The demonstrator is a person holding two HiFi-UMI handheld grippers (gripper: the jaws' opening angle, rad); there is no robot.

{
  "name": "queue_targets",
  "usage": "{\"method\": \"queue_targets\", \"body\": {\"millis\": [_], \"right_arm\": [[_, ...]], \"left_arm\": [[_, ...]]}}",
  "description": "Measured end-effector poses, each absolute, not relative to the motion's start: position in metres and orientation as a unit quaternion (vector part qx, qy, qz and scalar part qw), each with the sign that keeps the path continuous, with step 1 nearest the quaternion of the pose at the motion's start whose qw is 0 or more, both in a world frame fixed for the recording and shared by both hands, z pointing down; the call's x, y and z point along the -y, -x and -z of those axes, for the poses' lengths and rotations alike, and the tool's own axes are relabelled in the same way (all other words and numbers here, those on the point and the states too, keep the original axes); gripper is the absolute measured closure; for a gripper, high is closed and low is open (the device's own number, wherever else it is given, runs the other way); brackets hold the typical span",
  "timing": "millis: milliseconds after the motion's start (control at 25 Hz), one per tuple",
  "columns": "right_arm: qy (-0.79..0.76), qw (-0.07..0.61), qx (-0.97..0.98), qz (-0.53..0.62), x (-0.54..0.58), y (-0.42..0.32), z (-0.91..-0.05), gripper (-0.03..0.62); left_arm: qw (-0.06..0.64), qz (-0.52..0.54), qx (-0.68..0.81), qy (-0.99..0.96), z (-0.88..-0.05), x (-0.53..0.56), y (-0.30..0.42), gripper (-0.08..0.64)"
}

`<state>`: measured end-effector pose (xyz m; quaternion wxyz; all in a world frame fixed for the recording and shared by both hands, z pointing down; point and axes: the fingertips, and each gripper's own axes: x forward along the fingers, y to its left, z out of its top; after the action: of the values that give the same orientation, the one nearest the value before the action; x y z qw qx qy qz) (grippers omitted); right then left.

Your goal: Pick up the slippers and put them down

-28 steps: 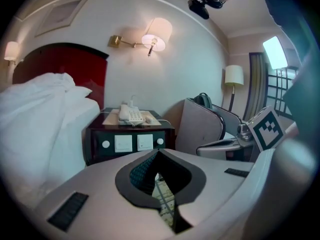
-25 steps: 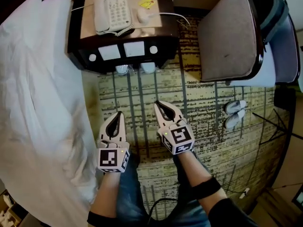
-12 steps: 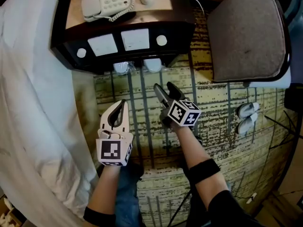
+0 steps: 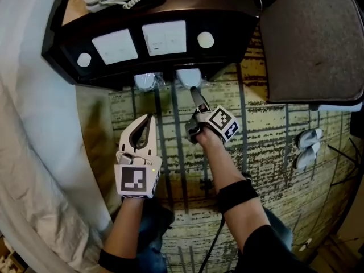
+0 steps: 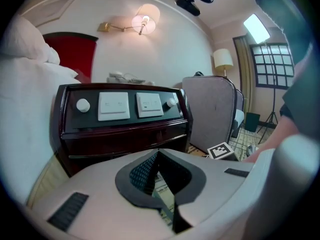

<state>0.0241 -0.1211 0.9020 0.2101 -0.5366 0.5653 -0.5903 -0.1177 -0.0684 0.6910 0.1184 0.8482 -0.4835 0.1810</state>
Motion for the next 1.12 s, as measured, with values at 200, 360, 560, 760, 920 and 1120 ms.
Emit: {"method": "queue_targets", "body": {"millis": [200, 360, 560, 760, 920, 1120], "right_arm": [[0.531, 0.287, -0.516, 0.608, 0.143, -0.022, -0.932, 0.209], [0.546, 0.273, -0.509, 0.607, 0.157, -0.025, -0.951, 0.21], [0.53, 0.291, -0.517, 0.606, 0.171, -0.014, -0.954, 0.331], [0.511, 0.317, -0.542, 0.587, 0.171, -0.015, -0.942, 0.459], [0.496, 0.342, -0.547, 0.581, 0.165, -0.02, -0.935, 0.468], [0.486, 0.35, -0.55, 0.583, 0.15, -0.026, -0.921, 0.469]], "left_arm": [[0.104, -0.182, 0.482, -0.851, -0.708, 0.083, 0.116, 0.557], [0.093, -0.183, 0.48, -0.853, -0.717, 0.09, 0.116, 0.557], [0.095, -0.187, 0.484, -0.849, -0.727, 0.088, 0.118, 0.557], [0.1, -0.194, 0.477, -0.851, -0.738, 0.08, 0.111, 0.557], [0.109, -0.196, 0.476, -0.85, -0.744, 0.075, 0.108, 0.557], [0.112, -0.203, 0.472, -0.85, -0.738, 0.07, 0.106, 0.557]]}}
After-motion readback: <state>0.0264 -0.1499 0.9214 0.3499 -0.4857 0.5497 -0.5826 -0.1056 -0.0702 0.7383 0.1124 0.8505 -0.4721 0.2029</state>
